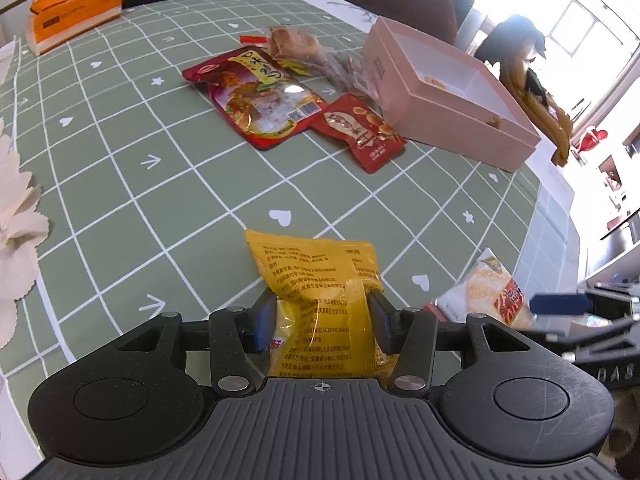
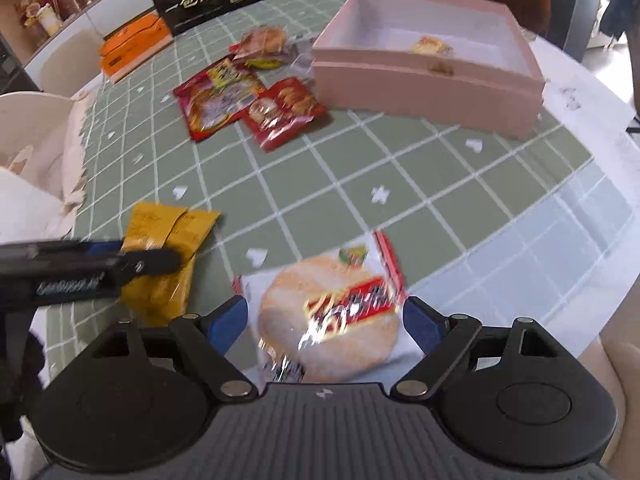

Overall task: Organize snacks
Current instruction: 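Hold the yellow chip bag with the left gripper while the right approaches the rice cracker pack, then grasp the Want Want rice cracker pack with the right gripper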

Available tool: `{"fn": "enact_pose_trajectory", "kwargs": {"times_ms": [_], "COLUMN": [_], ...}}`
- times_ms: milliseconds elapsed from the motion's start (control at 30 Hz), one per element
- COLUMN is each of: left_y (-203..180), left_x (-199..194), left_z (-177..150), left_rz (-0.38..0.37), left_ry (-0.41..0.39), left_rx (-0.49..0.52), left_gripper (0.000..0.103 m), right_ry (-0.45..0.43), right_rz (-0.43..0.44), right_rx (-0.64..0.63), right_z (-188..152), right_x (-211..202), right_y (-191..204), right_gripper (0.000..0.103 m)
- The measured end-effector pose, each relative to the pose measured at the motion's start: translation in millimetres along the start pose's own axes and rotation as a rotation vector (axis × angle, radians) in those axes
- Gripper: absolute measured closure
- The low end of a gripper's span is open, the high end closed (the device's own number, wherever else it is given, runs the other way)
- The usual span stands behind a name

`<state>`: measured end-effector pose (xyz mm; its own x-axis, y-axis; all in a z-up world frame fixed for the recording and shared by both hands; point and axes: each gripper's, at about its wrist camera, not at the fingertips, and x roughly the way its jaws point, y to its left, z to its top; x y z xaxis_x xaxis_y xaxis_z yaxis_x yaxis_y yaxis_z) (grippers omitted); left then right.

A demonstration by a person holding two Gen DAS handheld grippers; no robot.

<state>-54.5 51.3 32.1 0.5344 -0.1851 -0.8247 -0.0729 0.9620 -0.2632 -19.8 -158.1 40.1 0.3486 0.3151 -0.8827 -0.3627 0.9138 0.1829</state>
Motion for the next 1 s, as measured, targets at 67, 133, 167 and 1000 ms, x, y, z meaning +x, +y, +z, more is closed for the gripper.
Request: {"fn": "enact_pose_trajectory", "kwargs": {"times_ms": [67,133,167,1000], "left_y": [0,0,-1,-2], "left_x": [0,0,0,-2], "left_z": [0,0,0,-3], "left_rz": [0.001,0.001,0.002,-0.007], "left_ry": [0.001,0.001,0.002,0.004], "left_rx": [0.0,0.001,0.001,-0.01], "left_gripper": [0.049,0.049,0.049,0.049], "right_ry": [0.025,0.034,0.037,0.077], "right_rz": [0.011,0.018,0.015,0.071], "right_rx": [0.001,-0.002,-0.006,0.428], "right_z": [-6,-11,-13,-6], "right_x": [-1,-2,-3,-14], "right_y": [0,0,1,-64], "right_gripper": [0.018,0.017,0.018,0.018]}}
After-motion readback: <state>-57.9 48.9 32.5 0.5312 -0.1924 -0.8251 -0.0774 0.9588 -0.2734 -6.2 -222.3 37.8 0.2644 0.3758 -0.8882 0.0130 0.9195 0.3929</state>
